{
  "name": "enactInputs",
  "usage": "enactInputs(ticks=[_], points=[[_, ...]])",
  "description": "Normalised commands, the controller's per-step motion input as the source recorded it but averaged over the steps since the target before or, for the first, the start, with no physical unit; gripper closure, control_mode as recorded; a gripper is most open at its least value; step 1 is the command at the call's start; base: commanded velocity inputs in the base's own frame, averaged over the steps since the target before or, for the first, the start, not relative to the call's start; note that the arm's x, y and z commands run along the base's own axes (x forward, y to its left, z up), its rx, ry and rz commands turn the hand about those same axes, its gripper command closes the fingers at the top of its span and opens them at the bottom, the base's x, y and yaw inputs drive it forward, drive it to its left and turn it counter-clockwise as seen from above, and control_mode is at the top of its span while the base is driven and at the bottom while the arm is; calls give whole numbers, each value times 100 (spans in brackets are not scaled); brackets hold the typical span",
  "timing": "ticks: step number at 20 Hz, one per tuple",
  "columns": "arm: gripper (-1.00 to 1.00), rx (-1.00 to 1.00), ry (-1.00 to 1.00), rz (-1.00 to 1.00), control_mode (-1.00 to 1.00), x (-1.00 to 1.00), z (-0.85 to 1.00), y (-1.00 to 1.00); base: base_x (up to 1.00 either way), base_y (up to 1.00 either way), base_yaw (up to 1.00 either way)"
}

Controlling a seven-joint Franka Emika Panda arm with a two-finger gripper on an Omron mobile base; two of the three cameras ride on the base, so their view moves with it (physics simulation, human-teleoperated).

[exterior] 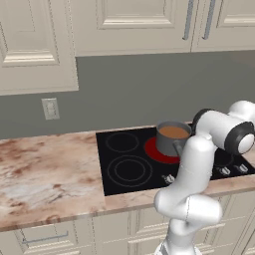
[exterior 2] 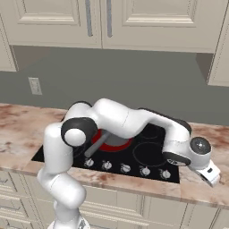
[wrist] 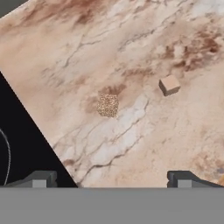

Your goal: Pick up the sugar cube(s) and place them in the saucepan with hot chocolate.

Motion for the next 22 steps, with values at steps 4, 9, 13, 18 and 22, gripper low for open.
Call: enactInputs(ticks=[4,9,13,18,22], points=[[-100,0,15,2,-100,44,0,0,0,0,0],[-100,0,0,1,-100,41,0,-1,0,0,0],[-100,2,2,1,-100,25,-1,-16,0,0,0],[-100,2,7,0,-100,0,-6,-28,0,0,0],[-100,0,9,0,-100,0,-13,-21,0,0,0]])
